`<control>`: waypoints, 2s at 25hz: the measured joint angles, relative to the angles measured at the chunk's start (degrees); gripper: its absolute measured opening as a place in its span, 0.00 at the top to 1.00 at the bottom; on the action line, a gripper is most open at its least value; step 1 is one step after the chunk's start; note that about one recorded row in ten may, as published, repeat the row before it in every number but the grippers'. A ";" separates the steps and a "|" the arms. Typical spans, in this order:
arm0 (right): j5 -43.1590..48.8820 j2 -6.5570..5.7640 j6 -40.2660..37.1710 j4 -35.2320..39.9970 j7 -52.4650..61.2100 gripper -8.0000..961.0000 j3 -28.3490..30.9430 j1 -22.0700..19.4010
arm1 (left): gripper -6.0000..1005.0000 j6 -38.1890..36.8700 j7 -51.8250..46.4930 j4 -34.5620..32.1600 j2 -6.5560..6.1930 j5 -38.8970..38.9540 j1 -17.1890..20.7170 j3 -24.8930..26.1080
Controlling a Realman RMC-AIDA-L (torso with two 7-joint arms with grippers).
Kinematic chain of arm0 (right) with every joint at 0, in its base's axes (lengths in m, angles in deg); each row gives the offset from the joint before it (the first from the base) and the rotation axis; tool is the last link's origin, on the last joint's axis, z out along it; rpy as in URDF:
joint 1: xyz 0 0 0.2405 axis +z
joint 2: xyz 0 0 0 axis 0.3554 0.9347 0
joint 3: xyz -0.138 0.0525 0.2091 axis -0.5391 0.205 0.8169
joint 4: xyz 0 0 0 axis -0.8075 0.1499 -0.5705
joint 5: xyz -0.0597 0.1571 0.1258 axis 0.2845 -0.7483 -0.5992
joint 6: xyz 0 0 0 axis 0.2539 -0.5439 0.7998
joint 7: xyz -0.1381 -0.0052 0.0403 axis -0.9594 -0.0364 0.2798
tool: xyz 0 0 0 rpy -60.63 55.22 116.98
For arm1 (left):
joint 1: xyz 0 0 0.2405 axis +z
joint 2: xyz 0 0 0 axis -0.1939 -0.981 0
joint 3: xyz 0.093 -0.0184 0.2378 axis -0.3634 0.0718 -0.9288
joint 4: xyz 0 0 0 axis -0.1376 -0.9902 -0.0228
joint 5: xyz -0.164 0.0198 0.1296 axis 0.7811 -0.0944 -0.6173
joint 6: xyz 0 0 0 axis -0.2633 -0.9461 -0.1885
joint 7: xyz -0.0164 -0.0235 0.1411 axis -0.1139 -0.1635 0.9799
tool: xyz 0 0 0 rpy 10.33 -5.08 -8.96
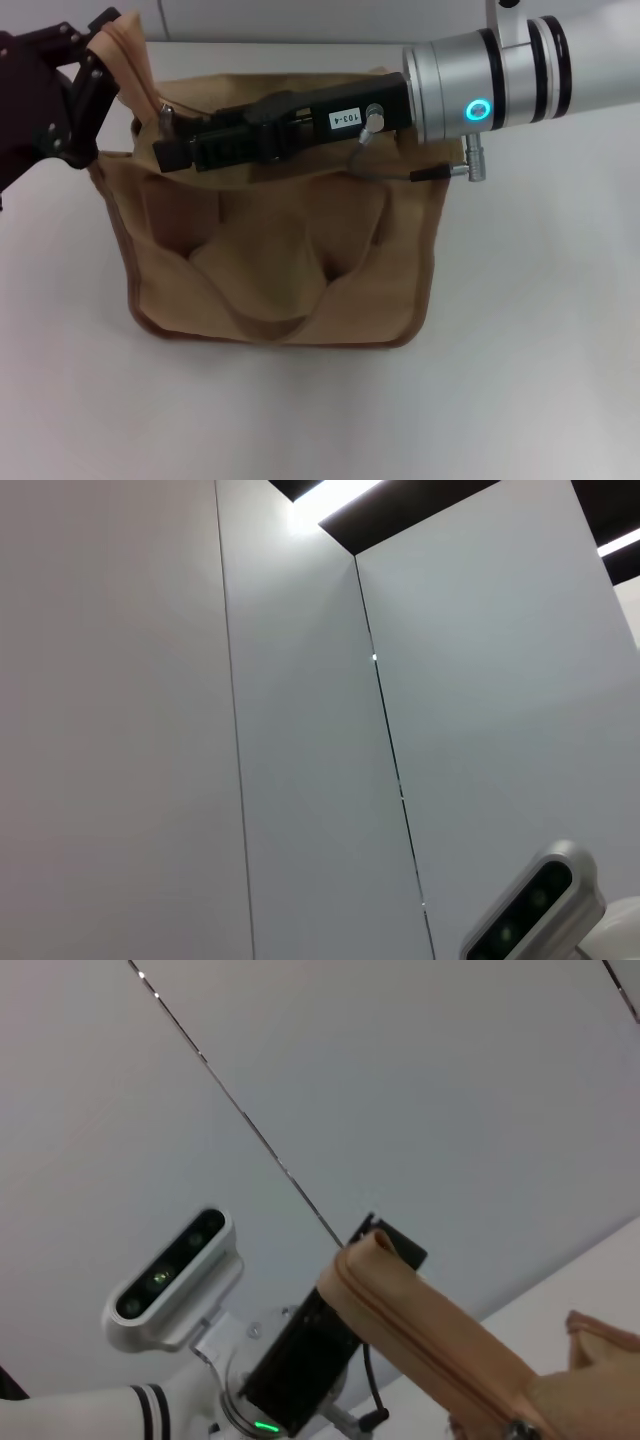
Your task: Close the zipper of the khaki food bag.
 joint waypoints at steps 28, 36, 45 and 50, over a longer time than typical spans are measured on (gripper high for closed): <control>-3.52 0.00 4.14 14.49 1.81 0.77 -4.56 -8.58 | 0.95 -0.89 -0.92 -0.33 -0.23 1.52 0.47 -0.28; -6.29 0.00 5.78 17.32 -1.60 0.80 -10.20 -10.18 | 0.95 -1.04 -0.92 -0.10 -0.15 1.51 0.60 -0.28; -7.09 -0.01 5.49 20.42 -2.78 0.99 -10.93 -12.66 | 0.95 -0.96 -1.36 -0.08 -0.15 1.49 0.76 -0.28; -7.09 0.00 5.65 20.20 -2.76 0.96 -10.94 -12.81 | 0.95 -0.92 -1.38 0.00 -0.12 1.51 0.78 -0.21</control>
